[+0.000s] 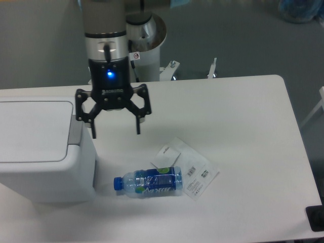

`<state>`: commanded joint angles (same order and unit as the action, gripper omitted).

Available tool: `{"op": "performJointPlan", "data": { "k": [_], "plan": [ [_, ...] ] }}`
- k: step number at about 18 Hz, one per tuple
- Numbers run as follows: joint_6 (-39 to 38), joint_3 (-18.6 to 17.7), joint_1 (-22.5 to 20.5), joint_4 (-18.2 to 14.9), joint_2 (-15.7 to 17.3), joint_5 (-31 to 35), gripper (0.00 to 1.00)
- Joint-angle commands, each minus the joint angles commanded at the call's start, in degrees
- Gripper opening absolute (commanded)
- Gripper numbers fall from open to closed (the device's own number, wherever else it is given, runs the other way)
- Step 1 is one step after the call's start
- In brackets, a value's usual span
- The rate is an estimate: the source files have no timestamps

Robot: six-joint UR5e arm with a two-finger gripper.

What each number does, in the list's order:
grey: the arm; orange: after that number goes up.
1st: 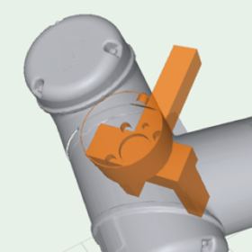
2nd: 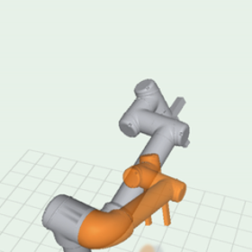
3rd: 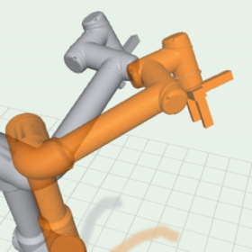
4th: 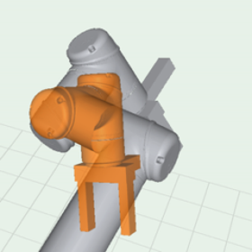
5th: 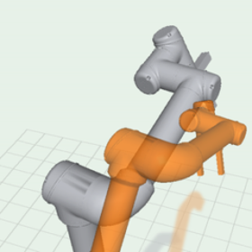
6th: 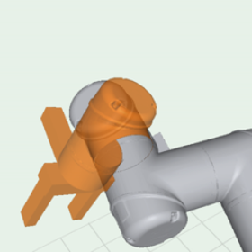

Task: Open the trash can
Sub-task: 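Lower the gripper so a finger hooks the lid's raised edge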

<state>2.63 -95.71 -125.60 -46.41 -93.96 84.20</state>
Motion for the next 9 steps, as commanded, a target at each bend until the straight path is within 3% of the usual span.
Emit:
{"op": "performJointPlan", "data": {
  "k": [9],
  "plan": [
    [-0.09,-0.36,1.06,0.00,0.26,-0.18,1.00]
  ]
}}
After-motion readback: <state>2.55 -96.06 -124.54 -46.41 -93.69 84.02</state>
